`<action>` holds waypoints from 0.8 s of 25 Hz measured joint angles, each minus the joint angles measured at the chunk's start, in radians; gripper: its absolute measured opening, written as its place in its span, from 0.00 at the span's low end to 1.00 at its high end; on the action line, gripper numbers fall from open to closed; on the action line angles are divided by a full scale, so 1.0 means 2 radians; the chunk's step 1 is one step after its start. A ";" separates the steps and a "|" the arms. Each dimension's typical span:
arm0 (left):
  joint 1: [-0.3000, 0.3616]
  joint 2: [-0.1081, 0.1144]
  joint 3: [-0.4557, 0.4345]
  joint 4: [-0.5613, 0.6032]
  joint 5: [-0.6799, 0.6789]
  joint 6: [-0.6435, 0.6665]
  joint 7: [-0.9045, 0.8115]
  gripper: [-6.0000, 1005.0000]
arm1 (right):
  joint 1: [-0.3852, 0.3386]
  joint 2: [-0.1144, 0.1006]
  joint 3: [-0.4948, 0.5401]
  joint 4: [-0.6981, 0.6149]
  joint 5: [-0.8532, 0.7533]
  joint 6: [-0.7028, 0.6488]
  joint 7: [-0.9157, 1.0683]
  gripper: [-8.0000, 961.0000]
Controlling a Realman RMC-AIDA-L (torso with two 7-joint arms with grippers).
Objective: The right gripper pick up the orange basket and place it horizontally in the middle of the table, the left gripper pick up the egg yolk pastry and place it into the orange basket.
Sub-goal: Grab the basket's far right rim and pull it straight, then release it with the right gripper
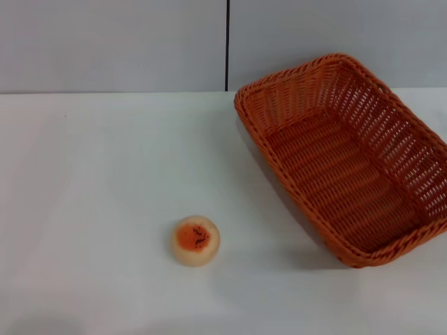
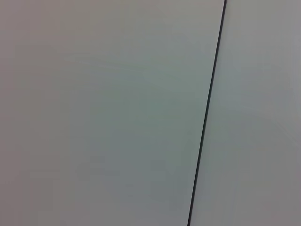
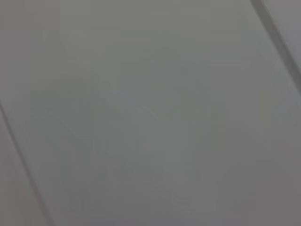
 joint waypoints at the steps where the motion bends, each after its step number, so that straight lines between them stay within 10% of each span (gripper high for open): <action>1: -0.001 0.000 0.000 0.000 0.000 0.000 0.001 0.84 | 0.000 0.000 0.000 0.000 0.000 0.000 0.000 0.79; 12: 0.000 -0.001 0.000 0.005 0.000 0.010 0.003 0.84 | 0.078 -0.002 -0.001 -0.191 -0.324 -0.032 0.335 0.78; 20: 0.000 -0.002 0.000 0.004 0.000 0.015 0.003 0.84 | 0.136 -0.025 -0.002 -0.202 -0.428 -0.095 0.430 0.77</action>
